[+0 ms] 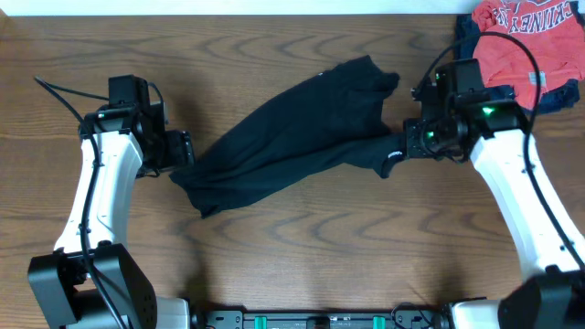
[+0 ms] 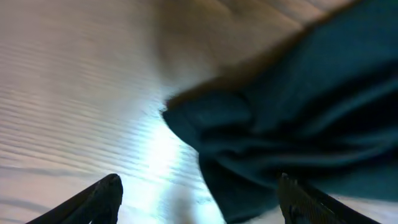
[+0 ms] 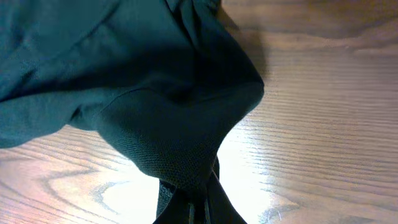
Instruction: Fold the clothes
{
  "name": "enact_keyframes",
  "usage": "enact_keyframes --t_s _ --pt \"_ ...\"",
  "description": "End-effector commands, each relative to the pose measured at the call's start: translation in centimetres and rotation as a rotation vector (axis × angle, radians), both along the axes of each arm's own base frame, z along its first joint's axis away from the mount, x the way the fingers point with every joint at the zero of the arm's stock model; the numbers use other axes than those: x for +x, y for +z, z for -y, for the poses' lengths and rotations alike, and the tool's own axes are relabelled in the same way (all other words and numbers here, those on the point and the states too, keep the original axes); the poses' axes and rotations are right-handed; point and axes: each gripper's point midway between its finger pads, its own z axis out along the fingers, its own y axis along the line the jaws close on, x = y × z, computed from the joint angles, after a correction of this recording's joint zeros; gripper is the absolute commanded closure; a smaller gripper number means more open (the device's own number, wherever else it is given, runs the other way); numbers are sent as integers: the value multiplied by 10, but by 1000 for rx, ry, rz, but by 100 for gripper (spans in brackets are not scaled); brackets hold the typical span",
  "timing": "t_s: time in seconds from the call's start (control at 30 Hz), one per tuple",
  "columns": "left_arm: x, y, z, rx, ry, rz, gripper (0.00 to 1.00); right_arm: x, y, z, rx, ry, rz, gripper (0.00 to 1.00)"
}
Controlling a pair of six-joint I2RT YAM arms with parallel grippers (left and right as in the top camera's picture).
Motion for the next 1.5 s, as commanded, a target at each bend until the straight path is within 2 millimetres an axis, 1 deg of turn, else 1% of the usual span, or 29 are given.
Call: enact_keyframes --t_s 0.0,0.07,0.17,0.23,0.27,0.37,0.4,0.53,0.63,0.67,0.73,0.8,0.93,1.07,1.13,1.17,1.23,1.27,1.3,1.47 --pt "-13 -5 26 -143 -21 -50 19 5 2 -3 15 22 9 99" --pt "-22 -5 35 -184 -38 -87 20 5 2 -3 14 24 11 99" --pt "-43 -5 54 -220 -110 -165 26 6 2 -3 13 31 13 99" --pt "-54 -5 65 -222 -147 -212 28 6 3 -3 13 31 14 100" --pt "-59 -5 72 -221 -170 -233 30 6 3 -3 13 31 15 99" --pt "-69 -10 89 -211 -237 -265 31 6 3 -3 13 31 15 99" --pt "-71 -14 91 -192 -252 -269 32 6 3 -3 13 31 14 98" --pt "-79 -40 78 -57 -203 -295 32 6 2 -3 12 31 14 98" --pt "-85 -61 75 -44 -194 -293 34 6 3 -3 10 38 16 98" --pt "-84 -68 75 -44 -196 -277 34 6 3 -3 10 38 16 98" --pt "-80 -77 76 -44 -197 -243 35 6 3 -3 11 38 16 98" --pt "-73 -82 76 -44 -198 -205 36 6 3 -3 11 37 16 97" --pt "-60 -83 76 -36 -206 -148 37 6 3 -3 11 37 16 97" --pt "-55 -83 71 1 -202 -131 38 5 2 -3 10 37 12 96" --pt "-55 -83 71 1 -202 -131 44 5 2 -3 10 37 13 96" --pt "-55 -83 71 1 -201 -132 50 5 2 -3 10 37 13 95" --pt "-57 -83 71 -4 -196 -141 67 6 3 -3 10 37 17 95" --pt "-59 -83 71 -8 -193 -148 71 6 3 -3 11 37 17 95" --pt "-61 -83 72 -11 -191 -157 74 6 3 -3 11 37 17 95" --pt "-64 -83 71 -11 -191 -170 77 6 3 -3 11 37 16 95"
